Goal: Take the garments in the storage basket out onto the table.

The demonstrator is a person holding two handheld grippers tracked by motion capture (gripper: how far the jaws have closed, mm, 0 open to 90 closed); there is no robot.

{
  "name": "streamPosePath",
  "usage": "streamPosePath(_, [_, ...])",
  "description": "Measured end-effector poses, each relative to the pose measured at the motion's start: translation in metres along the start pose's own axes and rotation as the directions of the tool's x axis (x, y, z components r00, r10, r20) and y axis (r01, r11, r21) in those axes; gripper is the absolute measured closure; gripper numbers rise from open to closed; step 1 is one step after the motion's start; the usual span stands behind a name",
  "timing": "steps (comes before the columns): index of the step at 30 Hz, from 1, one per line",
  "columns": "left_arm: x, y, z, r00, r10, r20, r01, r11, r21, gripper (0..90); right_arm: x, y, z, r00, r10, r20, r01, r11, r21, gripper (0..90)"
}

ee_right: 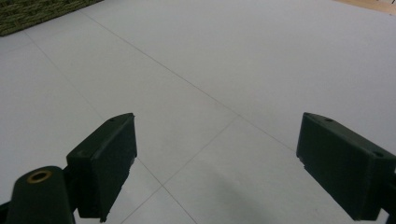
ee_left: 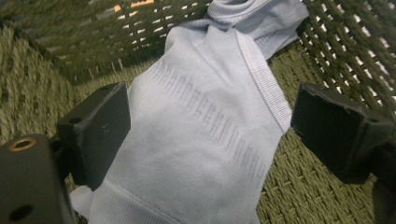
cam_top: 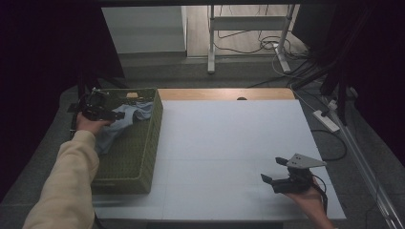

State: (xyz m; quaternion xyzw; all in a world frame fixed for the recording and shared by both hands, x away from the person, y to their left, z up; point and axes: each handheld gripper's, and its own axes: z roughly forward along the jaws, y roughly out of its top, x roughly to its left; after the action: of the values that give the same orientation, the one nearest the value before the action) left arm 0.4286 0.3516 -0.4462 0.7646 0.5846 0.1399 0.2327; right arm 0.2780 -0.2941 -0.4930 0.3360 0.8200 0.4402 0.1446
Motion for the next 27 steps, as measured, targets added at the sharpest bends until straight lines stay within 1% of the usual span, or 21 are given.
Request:
streamPosePath(7, [0.001, 0.0, 0.006, 1.0, -0.002, -0.005, 0.002, 0.9998, 0.017, 12.2, 0.0, 0.0, 0.0, 1.0, 0.001, 0.0, -0.001, 1.0, 0.003, 12.2])
streamPosePath(12, [0.004, -0.002, 0.013, 0.9999, -0.005, -0.012, 0.006, 0.9985, 0.055, 11.1, 0.0, 0.0, 0.001, 1.0, 0.001, -0.001, -0.001, 1.0, 0.004, 12.2])
streamPosePath(14, [0.005, -0.003, 0.015, 0.9998, -0.013, -0.014, 0.014, 0.9979, 0.063, 10.9, 0.0, 0.0, 0.001, 1.0, 0.0, -0.001, 0.0, 1.0, 0.005, 12.1])
streamPosePath(19, [0.006, -0.004, 0.021, 0.9996, -0.015, -0.026, 0.017, 0.9958, 0.09, 9.7, 0.0, -0.001, 0.001, 1.0, 0.0, -0.002, 0.0, 1.0, 0.006, 12.1])
streamPosePath(23, [0.004, -0.002, 0.027, 0.9988, 0.008, -0.048, -0.002, 0.993, 0.118, 8.3, 0.0, -0.001, 0.001, 1.0, 0.001, -0.001, -0.001, 1.0, 0.008, 12.1])
streamPosePath(27, [0.003, 0.0, 0.03, 0.9981, 0.021, -0.058, -0.014, 0.9916, 0.128, 7.8, 0.0, -0.001, 0.001, 1.0, 0.008, -0.006, -0.008, 1.0, 0.005, 12.2])
